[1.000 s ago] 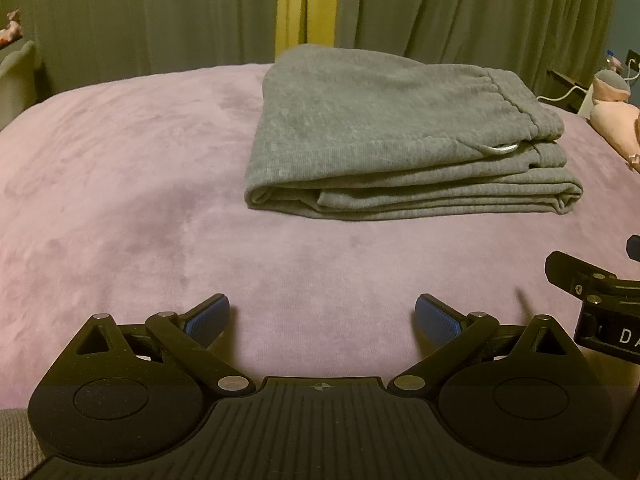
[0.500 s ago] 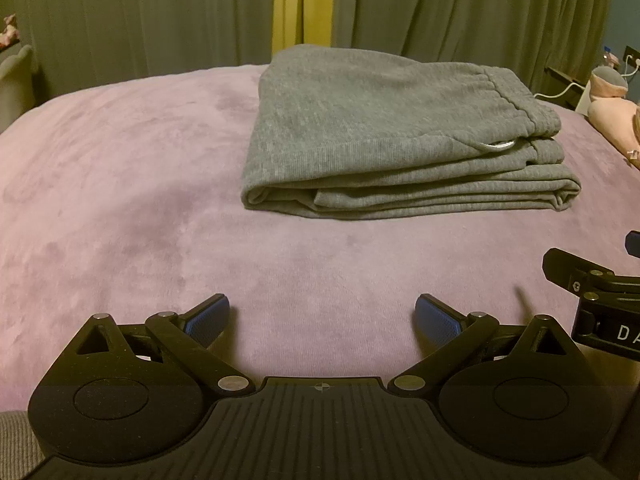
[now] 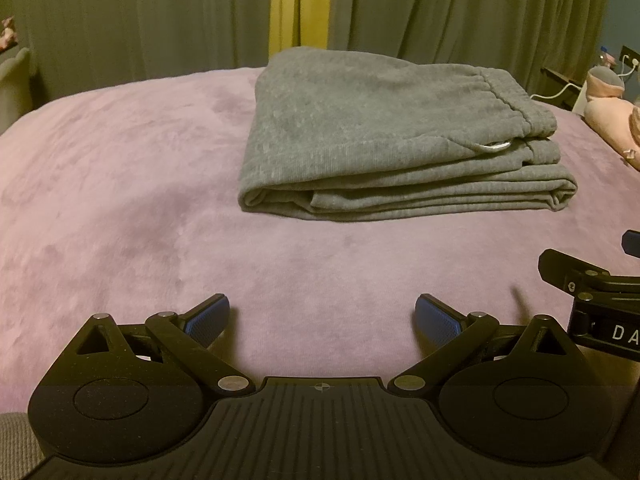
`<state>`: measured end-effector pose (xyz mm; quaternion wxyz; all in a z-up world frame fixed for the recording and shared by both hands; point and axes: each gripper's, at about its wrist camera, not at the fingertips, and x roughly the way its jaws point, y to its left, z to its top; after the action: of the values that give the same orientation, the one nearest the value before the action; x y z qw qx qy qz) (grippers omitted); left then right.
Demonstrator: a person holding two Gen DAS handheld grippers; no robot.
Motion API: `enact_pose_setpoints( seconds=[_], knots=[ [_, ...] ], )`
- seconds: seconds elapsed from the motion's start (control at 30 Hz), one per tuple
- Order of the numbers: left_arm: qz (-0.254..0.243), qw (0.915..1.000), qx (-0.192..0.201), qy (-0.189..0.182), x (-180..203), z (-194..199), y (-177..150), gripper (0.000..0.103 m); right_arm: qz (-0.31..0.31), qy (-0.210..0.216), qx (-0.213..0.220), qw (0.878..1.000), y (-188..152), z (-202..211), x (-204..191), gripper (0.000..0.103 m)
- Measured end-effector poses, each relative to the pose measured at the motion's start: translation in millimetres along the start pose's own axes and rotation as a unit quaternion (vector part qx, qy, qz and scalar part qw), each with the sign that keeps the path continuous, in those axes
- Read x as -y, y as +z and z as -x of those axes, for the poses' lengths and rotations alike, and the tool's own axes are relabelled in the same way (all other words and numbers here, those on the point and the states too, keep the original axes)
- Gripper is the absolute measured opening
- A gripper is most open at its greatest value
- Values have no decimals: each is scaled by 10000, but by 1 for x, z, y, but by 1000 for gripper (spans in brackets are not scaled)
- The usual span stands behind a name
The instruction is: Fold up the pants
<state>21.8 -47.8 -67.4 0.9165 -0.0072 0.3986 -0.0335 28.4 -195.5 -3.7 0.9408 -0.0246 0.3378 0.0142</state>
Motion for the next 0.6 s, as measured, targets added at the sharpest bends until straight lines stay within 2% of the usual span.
enact_pose_setpoints(
  seconds=[0.6],
  knots=[
    [86, 10000, 24, -31, -3, 0, 1, 102, 26, -10, -19, 10000, 0, 0, -1, 99]
  ],
)
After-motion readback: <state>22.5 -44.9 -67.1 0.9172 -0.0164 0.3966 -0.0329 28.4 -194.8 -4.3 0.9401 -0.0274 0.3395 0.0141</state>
